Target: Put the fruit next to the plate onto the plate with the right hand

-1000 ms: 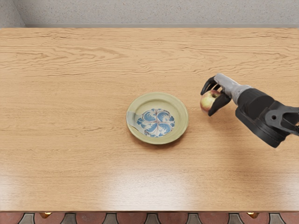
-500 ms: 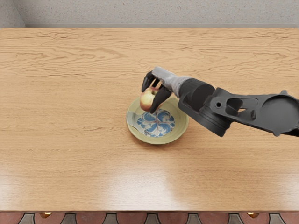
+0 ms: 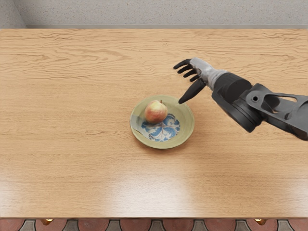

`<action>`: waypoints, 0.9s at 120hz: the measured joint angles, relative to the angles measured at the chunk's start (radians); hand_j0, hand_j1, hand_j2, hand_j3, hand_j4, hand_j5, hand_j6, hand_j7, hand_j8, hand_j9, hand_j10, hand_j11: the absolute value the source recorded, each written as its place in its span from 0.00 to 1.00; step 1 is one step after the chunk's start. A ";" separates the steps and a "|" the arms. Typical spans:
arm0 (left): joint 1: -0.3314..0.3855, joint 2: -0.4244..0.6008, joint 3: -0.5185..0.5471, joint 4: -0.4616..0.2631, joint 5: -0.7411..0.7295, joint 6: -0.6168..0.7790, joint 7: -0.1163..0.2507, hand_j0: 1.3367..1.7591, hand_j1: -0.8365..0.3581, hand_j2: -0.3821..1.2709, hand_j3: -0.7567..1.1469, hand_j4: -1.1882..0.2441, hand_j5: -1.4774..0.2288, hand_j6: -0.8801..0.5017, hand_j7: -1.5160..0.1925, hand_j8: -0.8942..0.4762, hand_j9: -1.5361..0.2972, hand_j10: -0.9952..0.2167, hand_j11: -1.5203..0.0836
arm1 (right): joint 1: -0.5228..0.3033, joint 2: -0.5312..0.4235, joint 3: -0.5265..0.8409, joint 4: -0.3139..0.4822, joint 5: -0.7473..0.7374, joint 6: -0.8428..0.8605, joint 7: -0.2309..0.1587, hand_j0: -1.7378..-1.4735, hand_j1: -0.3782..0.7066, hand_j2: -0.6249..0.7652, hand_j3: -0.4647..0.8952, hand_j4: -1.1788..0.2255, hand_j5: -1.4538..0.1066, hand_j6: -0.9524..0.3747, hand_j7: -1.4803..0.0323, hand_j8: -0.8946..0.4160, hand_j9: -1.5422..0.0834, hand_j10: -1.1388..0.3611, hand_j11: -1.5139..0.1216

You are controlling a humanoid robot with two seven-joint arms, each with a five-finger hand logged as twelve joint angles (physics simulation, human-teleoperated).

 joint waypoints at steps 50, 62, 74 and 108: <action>-0.001 0.000 0.000 0.000 0.000 0.000 0.000 0.76 0.98 0.23 0.40 0.82 0.86 0.63 0.88 0.65 0.83 0.81 0.94 | -0.478 -0.061 0.752 0.013 0.068 0.486 0.000 0.30 0.19 0.44 0.34 0.73 0.80 0.60 0.85 0.57 0.82 0.66 0.80; 0.000 0.000 0.000 0.000 0.000 0.000 0.000 0.76 0.98 0.23 0.40 0.82 0.86 0.63 0.88 0.65 0.83 0.81 0.94 | -0.572 -0.061 0.915 0.000 0.092 0.718 0.000 0.30 0.17 0.44 0.34 0.74 0.82 0.62 0.86 0.58 0.84 0.67 0.82; 0.000 0.000 0.000 0.000 0.000 0.000 0.000 0.76 0.98 0.23 0.40 0.82 0.86 0.63 0.88 0.65 0.83 0.81 0.94 | -0.611 -0.061 1.021 -0.095 0.189 0.917 0.000 0.30 0.16 0.43 0.34 0.75 0.83 0.62 0.87 0.59 0.85 0.68 0.82; 0.000 0.000 0.000 0.000 0.000 0.000 0.000 0.76 0.98 0.23 0.40 0.82 0.86 0.63 0.88 0.65 0.83 0.81 0.94 | -0.629 -0.052 1.150 -0.375 0.402 1.042 0.000 0.30 0.15 0.43 0.34 0.76 0.83 0.63 0.88 0.60 0.86 0.68 0.83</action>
